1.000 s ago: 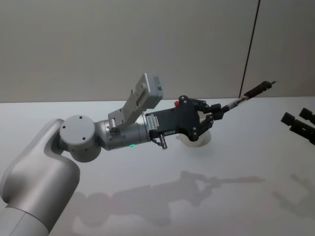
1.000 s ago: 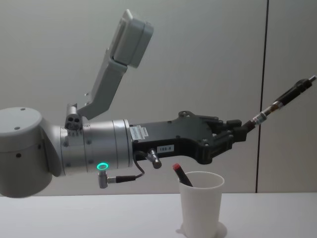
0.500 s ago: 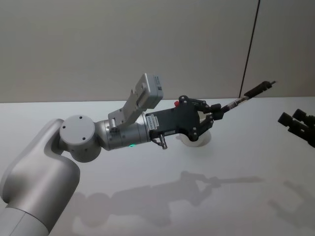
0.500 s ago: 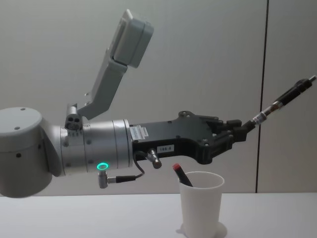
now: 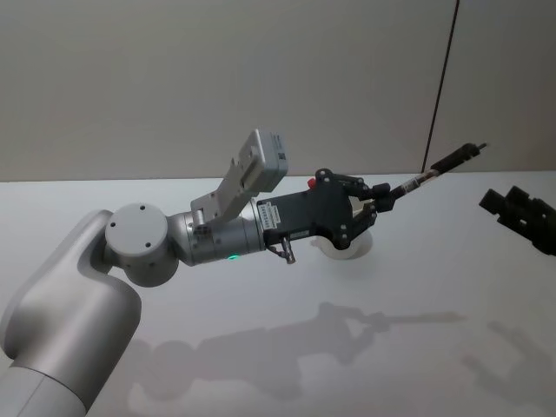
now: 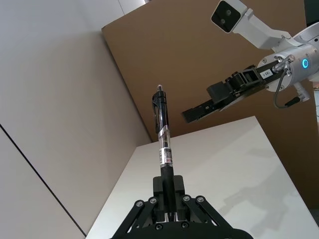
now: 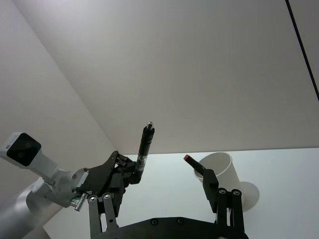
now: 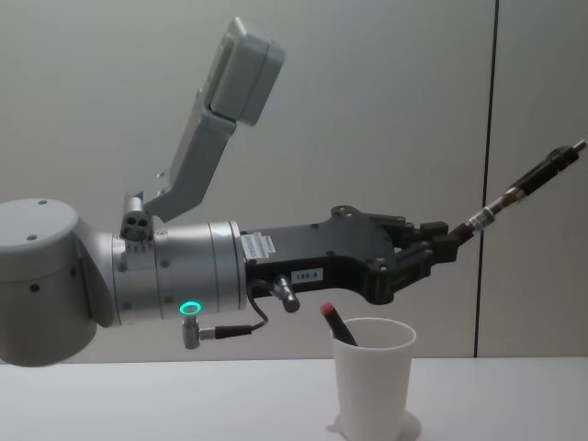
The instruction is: Place the pen into the pen holder.
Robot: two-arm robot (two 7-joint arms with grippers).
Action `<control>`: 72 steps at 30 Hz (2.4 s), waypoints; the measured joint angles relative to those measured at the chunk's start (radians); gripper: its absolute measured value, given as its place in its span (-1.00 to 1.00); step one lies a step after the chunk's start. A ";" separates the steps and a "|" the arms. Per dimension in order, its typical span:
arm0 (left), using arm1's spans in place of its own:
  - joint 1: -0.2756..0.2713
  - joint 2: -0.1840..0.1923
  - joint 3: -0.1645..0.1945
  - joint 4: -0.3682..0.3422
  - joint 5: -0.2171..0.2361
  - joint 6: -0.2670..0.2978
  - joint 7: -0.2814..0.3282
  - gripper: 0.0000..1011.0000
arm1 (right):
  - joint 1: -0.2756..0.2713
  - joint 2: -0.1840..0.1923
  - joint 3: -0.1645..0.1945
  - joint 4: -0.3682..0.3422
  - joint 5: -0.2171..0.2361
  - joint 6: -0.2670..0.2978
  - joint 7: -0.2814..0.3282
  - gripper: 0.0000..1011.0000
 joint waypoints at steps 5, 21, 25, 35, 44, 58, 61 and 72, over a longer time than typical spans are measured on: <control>0.000 0.000 0.000 0.000 0.000 0.000 0.000 -0.75 | 0.000 -0.003 -0.010 -0.019 0.010 0.012 -0.032 0.98; 0.000 0.000 0.000 0.000 0.000 0.000 0.000 -0.75 | 0.006 -0.016 -0.047 -0.088 0.025 0.075 -0.167 0.98; 0.000 0.000 0.000 0.000 0.000 0.000 0.000 -0.75 | 0.010 -0.021 -0.056 -0.102 0.031 0.090 -0.202 0.98; 0.000 0.000 0.000 0.000 0.000 0.000 0.000 -0.75 | 0.017 -0.040 -0.077 -0.129 0.066 0.121 -0.297 0.98; 0.000 0.000 0.000 0.000 0.000 0.000 0.000 -0.75 | 0.024 -0.060 -0.095 -0.142 0.098 0.124 -0.370 0.98; 0.000 0.000 0.000 0.000 0.000 0.000 0.000 -0.75 | 0.029 -0.069 -0.112 -0.147 0.142 0.105 -0.431 0.98; 0.000 0.000 0.000 0.000 0.000 0.000 0.000 -0.75 | 0.030 -0.070 -0.115 -0.147 0.151 0.100 -0.442 0.98; 0.000 0.000 0.000 0.000 0.000 0.000 0.000 -0.75 | 0.031 -0.072 -0.127 -0.147 0.178 0.086 -0.472 0.98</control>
